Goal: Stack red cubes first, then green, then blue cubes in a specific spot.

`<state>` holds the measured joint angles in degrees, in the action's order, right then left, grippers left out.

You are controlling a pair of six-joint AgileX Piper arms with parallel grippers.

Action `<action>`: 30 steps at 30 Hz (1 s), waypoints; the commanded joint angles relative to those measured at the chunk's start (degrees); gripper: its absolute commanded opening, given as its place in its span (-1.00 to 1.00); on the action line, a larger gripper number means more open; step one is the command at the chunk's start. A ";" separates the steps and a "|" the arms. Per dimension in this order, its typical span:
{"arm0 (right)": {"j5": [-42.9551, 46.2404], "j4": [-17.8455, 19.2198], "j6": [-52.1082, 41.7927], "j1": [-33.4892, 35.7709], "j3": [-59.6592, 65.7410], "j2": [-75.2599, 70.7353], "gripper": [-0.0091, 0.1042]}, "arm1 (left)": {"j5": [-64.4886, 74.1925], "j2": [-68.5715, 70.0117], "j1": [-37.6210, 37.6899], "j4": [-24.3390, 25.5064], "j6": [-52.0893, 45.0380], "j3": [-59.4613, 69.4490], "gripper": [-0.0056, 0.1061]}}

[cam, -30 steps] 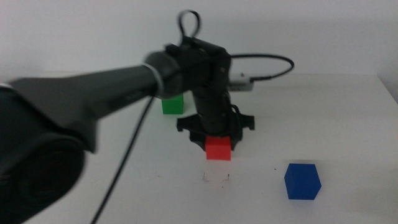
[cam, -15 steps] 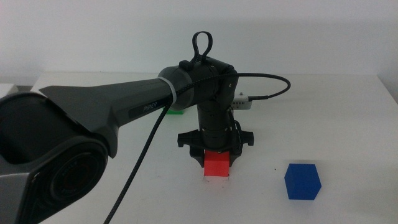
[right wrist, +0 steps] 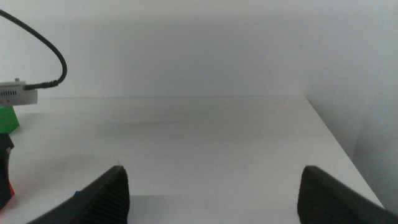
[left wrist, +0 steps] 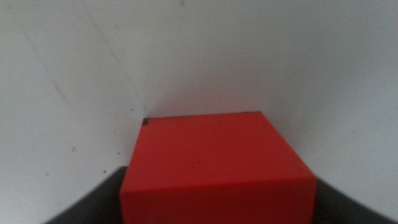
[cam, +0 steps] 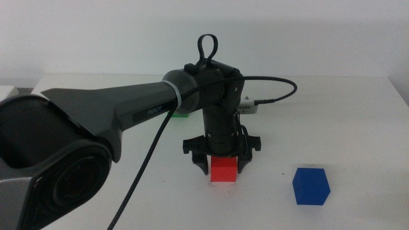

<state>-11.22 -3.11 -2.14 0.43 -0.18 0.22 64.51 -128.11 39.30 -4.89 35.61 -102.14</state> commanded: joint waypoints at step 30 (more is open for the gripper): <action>0.70 0.66 -0.29 -0.46 0.18 -0.22 0.78 | 0.99 -15.22 -18.09 4.03 -15.29 -32.39 0.75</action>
<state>-11.22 -3.11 -2.14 0.43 -0.18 0.22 66.52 -142.78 21.28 -0.85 20.89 -133.62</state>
